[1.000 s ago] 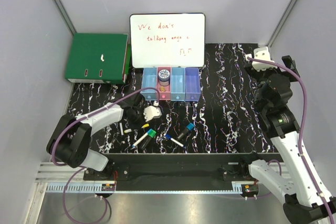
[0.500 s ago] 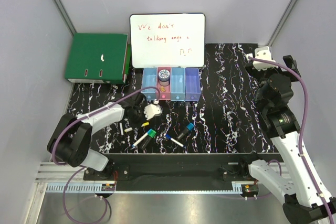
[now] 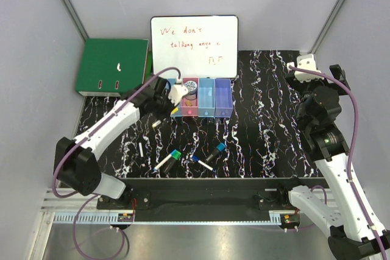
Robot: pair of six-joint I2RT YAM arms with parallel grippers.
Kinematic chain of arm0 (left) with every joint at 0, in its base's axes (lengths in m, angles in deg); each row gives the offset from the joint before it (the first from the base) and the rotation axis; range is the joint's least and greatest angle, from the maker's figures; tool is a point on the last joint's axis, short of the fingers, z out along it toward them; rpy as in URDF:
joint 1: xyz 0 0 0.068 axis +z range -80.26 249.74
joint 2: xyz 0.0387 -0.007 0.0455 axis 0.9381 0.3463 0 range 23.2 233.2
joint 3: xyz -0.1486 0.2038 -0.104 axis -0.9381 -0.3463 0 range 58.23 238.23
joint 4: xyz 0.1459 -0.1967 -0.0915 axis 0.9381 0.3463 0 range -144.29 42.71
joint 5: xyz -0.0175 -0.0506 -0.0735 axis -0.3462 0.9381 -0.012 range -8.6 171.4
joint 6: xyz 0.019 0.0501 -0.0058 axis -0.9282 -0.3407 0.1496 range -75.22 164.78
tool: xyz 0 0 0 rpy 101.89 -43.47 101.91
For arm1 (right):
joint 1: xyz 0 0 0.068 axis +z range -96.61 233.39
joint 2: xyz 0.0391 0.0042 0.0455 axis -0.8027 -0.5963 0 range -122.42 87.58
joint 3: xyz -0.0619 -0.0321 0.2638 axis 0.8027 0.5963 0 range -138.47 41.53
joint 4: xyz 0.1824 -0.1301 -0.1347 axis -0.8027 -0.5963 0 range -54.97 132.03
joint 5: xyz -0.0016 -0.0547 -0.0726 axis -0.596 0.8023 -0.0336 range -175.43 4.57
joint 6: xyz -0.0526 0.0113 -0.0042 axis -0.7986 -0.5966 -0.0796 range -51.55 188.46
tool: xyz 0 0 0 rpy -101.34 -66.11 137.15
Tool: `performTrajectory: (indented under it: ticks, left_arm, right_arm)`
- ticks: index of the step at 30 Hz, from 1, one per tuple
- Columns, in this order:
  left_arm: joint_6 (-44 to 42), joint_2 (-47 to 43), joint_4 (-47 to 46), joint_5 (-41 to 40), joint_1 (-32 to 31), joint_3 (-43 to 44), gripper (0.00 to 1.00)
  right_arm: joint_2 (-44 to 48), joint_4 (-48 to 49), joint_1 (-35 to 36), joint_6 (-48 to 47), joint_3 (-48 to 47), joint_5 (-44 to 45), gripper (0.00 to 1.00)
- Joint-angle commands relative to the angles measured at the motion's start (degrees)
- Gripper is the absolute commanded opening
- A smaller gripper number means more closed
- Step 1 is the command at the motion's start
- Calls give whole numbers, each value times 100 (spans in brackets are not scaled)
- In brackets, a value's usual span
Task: Sort the stationery into containers
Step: Pick up the pen from the corner of the board, then place the pen in the storage box.
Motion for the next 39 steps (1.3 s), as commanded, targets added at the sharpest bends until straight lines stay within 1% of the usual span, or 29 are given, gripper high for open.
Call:
performTrajectory:
  ticks: [1,6,7,9,12,16,19,23,28,37,38,39]
  left_arm:
    - [1008,334,142,-74,48,1086,0]
    - [1913,1080,177,242,223,1931,0]
    - [2003,1203,194,313,285,2185,0]
    - [2230,1546,212,454,320,2415,0]
    - [2355,1951,212,305,390,2846,0]
    - [2768,2547,212,59,583,3504,0]
    - [2987,2882,212,-126,671,3830,0]
    - [3277,3234,221,-380,760,4015,0]
    - [3357,3498,212,-750,786,3945,0]
    - [3339,4034,98,-838,812,4173,0]
    - [3339,4070,98,-986,804,4209,2]
    - [3339,4105,98,-1014,812,4270,7]
  right_arm:
    - [69,130,-49,-28,-154,-67,98]
    - [86,113,-49,-54,-137,-41,98]
    - [86,121,-49,-72,-137,-41,98]
    - [86,104,-49,-90,-128,-41,98]
    - [78,95,-49,-125,-128,-24,98]
    - [78,95,-67,-160,-101,-32,98]
    - [51,86,-67,-134,-66,-32,98]
    - [43,95,-58,-134,-14,-59,98]
    - [43,95,-67,-116,13,-76,98]
    - [34,95,-67,-72,66,-94,98]
    - [25,95,-67,-72,66,-94,98]
    - [34,95,-67,-81,57,-94,98]
